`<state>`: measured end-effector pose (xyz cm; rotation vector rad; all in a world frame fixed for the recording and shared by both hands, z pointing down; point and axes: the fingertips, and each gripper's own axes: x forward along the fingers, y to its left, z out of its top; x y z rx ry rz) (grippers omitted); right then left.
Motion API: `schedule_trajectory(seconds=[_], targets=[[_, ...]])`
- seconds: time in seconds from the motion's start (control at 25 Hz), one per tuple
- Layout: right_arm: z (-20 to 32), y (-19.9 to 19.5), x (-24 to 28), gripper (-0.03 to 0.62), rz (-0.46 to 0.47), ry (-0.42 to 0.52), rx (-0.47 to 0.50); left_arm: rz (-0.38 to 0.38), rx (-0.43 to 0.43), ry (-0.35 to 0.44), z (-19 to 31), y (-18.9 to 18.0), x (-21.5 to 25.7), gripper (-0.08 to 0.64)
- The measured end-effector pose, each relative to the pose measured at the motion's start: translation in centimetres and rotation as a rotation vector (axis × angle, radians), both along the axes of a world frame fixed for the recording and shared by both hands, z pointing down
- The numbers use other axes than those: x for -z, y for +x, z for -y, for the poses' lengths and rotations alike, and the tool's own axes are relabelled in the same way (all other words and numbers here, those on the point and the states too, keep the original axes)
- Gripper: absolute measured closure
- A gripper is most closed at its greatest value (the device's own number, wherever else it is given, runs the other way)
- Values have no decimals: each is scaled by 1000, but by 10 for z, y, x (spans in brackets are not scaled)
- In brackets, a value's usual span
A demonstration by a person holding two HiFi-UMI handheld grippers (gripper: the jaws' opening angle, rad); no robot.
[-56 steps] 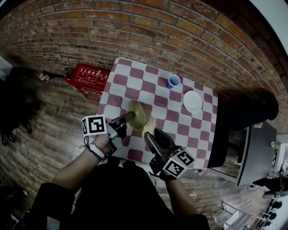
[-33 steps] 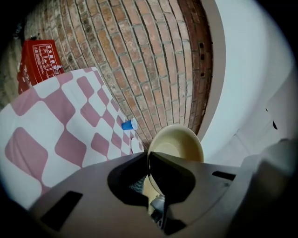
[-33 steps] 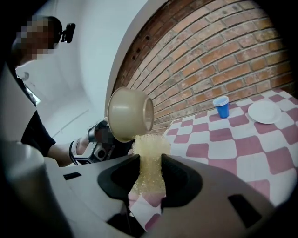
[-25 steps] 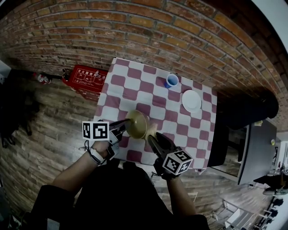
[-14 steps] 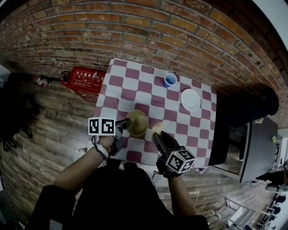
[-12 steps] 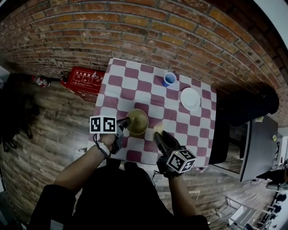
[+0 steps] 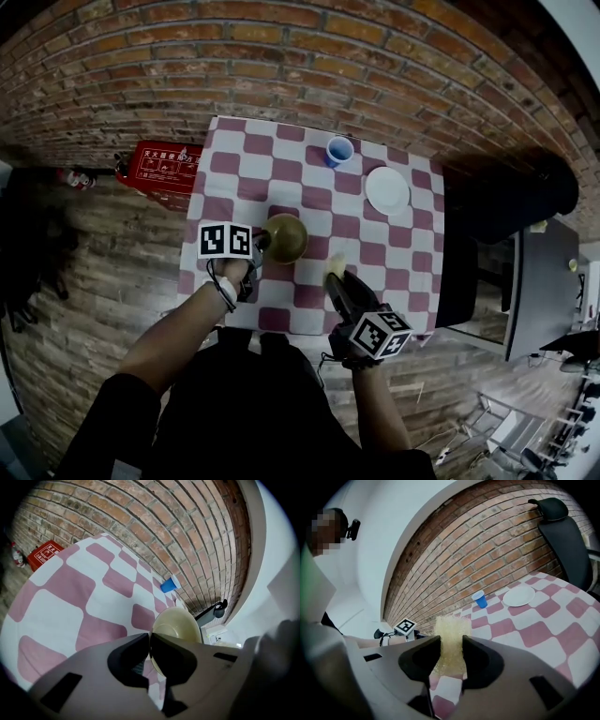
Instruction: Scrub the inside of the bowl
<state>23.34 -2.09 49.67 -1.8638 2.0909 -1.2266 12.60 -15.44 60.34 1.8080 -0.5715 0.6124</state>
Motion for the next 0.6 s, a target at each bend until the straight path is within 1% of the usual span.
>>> schedule_trajectory(seconds=[0.12,0.36,0.52,0.6], targets=[[-7,6,1,437,-15,3,-23,47,-40,8,-4,7,-8,532],[-28,19,-4,437,-13,-8,-63,93,-103,20,-15,32,-18,532],[-36,27,-6,437,-10,-15,-87,135,-179,57,-21,47,-21,532],[-38,30,-6,437,-11,-14,-92,153,-202,73,-22,50,-21,532]])
